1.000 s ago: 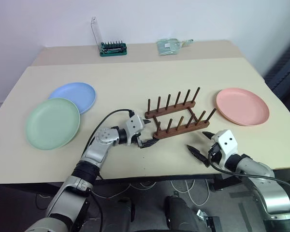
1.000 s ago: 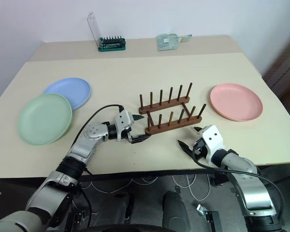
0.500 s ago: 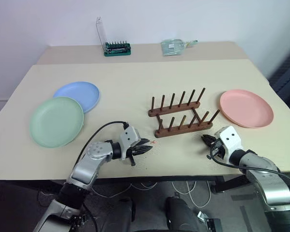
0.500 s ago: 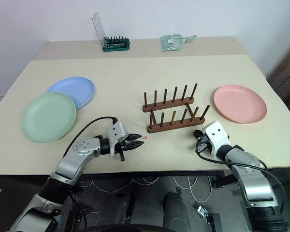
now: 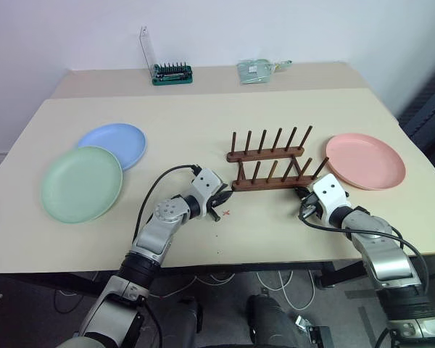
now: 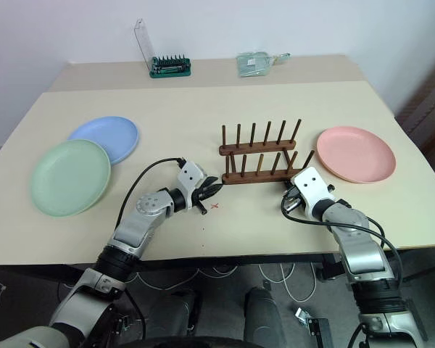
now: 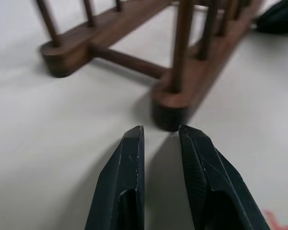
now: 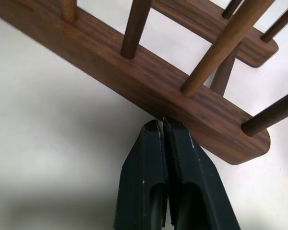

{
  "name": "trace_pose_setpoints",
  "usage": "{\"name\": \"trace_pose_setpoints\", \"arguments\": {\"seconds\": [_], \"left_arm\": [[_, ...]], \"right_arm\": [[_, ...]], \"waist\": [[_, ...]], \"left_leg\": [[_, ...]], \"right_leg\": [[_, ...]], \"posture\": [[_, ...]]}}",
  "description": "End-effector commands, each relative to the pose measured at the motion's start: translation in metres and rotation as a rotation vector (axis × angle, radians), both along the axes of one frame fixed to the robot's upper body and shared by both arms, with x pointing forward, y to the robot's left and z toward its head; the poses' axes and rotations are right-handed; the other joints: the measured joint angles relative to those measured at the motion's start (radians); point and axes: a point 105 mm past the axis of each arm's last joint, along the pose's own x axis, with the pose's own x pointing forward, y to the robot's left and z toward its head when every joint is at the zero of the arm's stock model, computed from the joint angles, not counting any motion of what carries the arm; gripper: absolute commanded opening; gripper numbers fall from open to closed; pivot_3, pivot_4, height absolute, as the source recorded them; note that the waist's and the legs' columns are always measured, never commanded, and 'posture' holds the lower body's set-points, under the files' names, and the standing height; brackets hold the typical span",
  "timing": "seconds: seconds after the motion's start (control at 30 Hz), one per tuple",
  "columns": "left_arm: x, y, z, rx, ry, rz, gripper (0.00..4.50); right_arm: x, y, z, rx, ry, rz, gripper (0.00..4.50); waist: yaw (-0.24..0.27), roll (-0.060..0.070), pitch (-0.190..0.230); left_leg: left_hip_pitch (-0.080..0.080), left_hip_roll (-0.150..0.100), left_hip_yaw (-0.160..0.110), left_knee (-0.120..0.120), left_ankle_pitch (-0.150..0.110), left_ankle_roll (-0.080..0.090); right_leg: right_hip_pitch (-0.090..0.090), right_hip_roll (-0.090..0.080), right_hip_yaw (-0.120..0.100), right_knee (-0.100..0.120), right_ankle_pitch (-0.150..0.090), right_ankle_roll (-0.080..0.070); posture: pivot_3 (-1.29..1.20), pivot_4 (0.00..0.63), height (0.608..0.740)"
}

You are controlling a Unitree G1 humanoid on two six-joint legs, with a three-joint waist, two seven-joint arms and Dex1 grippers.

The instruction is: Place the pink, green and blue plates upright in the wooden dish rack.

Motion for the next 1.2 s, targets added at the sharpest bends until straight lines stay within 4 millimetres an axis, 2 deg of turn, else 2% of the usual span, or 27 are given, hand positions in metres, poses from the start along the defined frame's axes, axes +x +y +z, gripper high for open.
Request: {"name": "trace_pose_setpoints", "arguments": {"seconds": [0.03,0.2,0.27,0.43,0.53,0.67,0.77,0.9,1.03,1.17,1.2], "left_arm": [[0.007,0.011,-0.003,0.015,-0.004,0.059,1.14],[0.002,0.009,-0.003,0.013,-0.008,0.025,1.14],[0.002,0.013,-0.005,0.026,-0.011,0.028,1.14],[-0.003,0.031,0.004,-0.004,-0.023,-0.002,1.14],[-0.02,0.027,0.008,-0.024,-0.022,-0.124,1.1],[-0.037,0.021,0.014,-0.081,-0.004,-0.234,1.1],[-0.052,0.01,0.024,-0.126,-0.019,-0.334,1.1],[-0.055,0.003,0.031,-0.139,-0.044,-0.364,1.1],[-0.058,0.001,0.037,-0.145,-0.068,-0.374,1.1],[-0.058,0.004,0.036,-0.136,-0.067,-0.356,1.1],[-0.058,0.006,0.035,-0.134,-0.066,-0.347,1.1]], "right_arm": [[0.007,0.0,0.003,-0.009,-0.025,-0.011,0.11],[0.003,-0.003,0.008,-0.01,-0.032,0.001,0.11],[-0.005,-0.009,0.01,-0.018,-0.031,0.011,0.11],[-0.033,-0.043,0.025,0.032,0.005,-0.019,0.11],[-0.041,-0.061,0.04,0.039,-0.005,-0.045,0.89],[-0.039,-0.079,0.054,-0.028,-0.038,-0.098,2.82],[-0.025,-0.104,0.057,-0.166,-0.069,-0.196,4.27],[-0.01,-0.119,0.041,-0.331,-0.035,-0.211,4.27],[0.007,-0.133,0.032,-0.397,-0.035,-0.251,4.27],[0.016,-0.135,0.026,-0.422,-0.027,-0.237,4.27],[0.017,-0.133,0.025,-0.428,-0.029,-0.226,4.04]], "waist": [[-0.004,0.0,0.0],[-0.006,0.0,0.0],[-0.006,0.0,0.0],[-0.008,0.0,0.0],[-0.013,0.001,0.001],[-0.007,0.001,0.002],[-0.006,0.001,0.002],[-0.006,0.001,0.002],[-0.012,0.001,0.002],[-0.01,0.0,0.002],[-0.01,0.0,0.002]], "left_leg": [[0.0,0.0,0.0,0.0,0.0,0.0],[0.0,0.0,0.0,0.0,0.0,0.0],[0.0,0.0,0.0,0.0,0.0,0.0],[-0.001,0.0,0.0,-0.001,0.0,0.0],[-0.001,0.0,0.0,-0.001,-0.001,0.0],[-0.001,0.0,0.0,-0.001,-0.001,0.001],[-0.002,0.0,0.0,0.0,-0.001,0.001],[-0.003,0.0,0.001,0.0,-0.001,0.001],[-0.002,0.0,0.001,-0.001,-0.001,0.001],[-0.001,0.0,0.002,0.0,0.0,0.001],[-0.001,0.0,0.002,0.0,0.0,0.001]], "right_leg": [[0.0,0.0,0.0,0.0,0.0,0.0],[0.0,0.0,0.0,0.0,0.001,-0.002],[0.0,0.0,0.0,0.0,0.001,-0.002],[0.0,0.0,0.0,0.0,0.0,-0.001],[-0.001,0.0,0.0,0.0,-0.001,0.001],[-0.001,0.0,0.0,0.0,-0.002,0.002],[-0.001,0.0,0.0,-0.001,-0.003,-0.001],[-0.001,-0.001,0.0,-0.001,-0.001,-0.004],[-0.002,-0.001,0.0,-0.001,-0.001,-0.004],[-0.001,-0.001,0.001,-0.001,0.0,-0.005],[-0.001,-0.001,0.001,-0.001,0.0,-0.005]], "posture": [[0.0,0.15,0.74],[0.0,0.15,0.74],[0.0,0.15,0.74],[0.0,0.15,0.74],[0.0,0.15,0.74],[0.0,0.15,0.74],[0.0,0.15,0.74],[0.0,0.15,0.74],[0.0,0.15,0.74],[0.0,0.15,0.74],[0.0,0.15,0.74]]}}
